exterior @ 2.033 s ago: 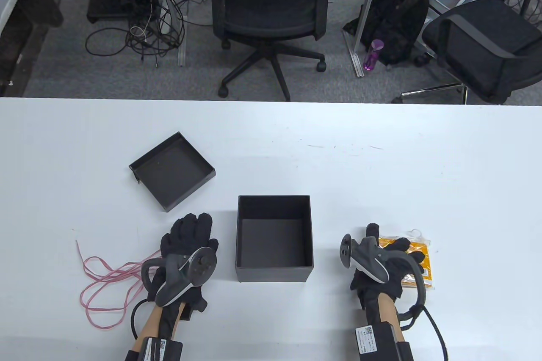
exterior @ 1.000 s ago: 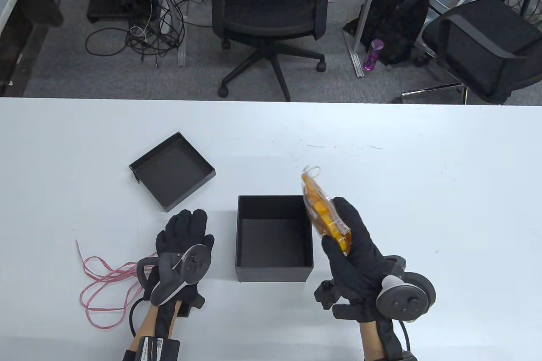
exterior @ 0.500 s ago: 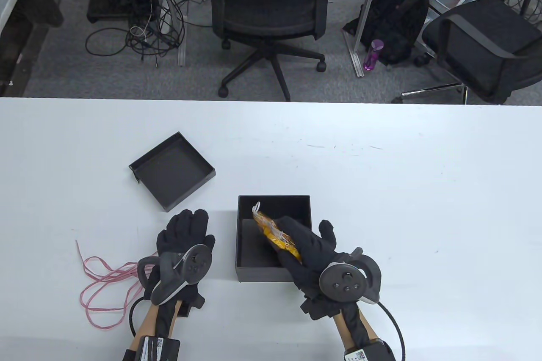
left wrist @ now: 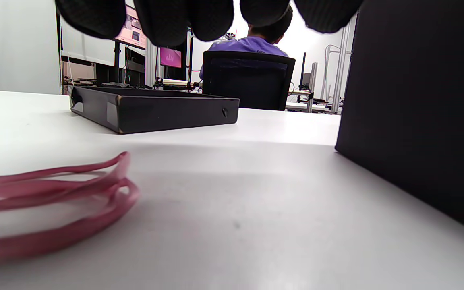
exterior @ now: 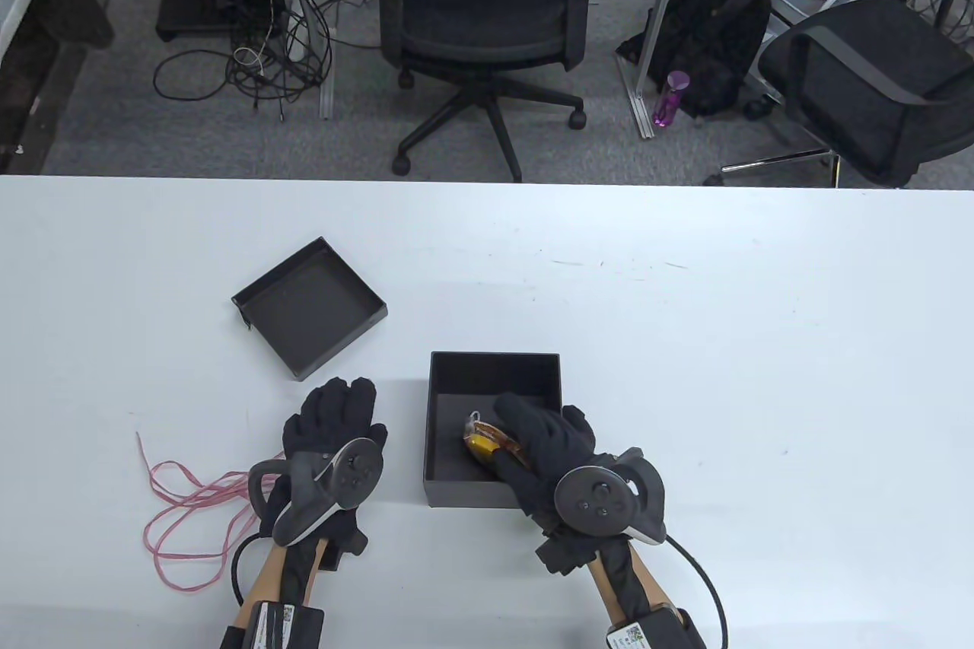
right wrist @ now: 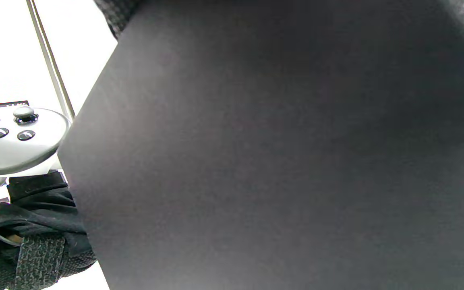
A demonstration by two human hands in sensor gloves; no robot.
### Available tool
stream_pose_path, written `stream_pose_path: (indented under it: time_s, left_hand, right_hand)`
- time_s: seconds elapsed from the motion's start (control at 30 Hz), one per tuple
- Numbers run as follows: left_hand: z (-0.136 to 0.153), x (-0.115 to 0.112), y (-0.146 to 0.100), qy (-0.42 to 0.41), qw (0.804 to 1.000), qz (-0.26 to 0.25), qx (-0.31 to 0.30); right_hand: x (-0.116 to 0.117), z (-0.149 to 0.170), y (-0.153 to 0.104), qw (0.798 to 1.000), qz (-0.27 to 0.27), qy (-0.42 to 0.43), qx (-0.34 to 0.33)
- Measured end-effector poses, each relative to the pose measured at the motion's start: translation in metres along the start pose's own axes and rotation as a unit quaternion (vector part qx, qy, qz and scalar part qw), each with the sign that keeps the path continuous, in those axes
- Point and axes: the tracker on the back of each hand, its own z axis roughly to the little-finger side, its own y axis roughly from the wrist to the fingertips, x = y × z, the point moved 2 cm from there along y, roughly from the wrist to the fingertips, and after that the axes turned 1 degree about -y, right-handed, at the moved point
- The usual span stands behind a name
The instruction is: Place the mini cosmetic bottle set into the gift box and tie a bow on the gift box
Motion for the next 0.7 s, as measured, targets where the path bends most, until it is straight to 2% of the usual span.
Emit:
stream_pose_path:
  time_s: [0.1, 0.27, 0.33, 0.4, 0.57, 0.7]
  left_hand:
    - [0.0, 0.0, 0.0, 0.003, 1.0, 0.004, -0.001]
    - [-0.001, -0.001, 0.0, 0.009, 1.0, 0.01, -0.001]
    - [-0.001, -0.001, 0.0, 0.013, 1.0, 0.011, -0.001]
    - [0.0, -0.001, 0.001, 0.015, 1.0, 0.014, 0.001]
    - [0.004, -0.004, 0.002, 0.026, 0.999, 0.018, 0.009]
    - [0.014, -0.003, 0.004, 0.033, 0.999, 0.02, 0.028]
  right_hand:
    - [-0.007, -0.001, -0.001, 1.0, 0.019, -0.005, -0.009]
    - [-0.037, 0.005, -0.008, 0.994, 0.107, 0.002, -0.003]
    - [-0.046, 0.015, -0.012, 0.991, 0.133, -0.031, 0.018]
    - [-0.052, 0.033, -0.018, 0.982, 0.148, -0.103, 0.058]
    - [-0.039, 0.073, -0.027, 0.962, 0.095, -0.217, 0.133]
    - [-0.027, 0.089, -0.031, 0.962, 0.061, -0.215, 0.158]
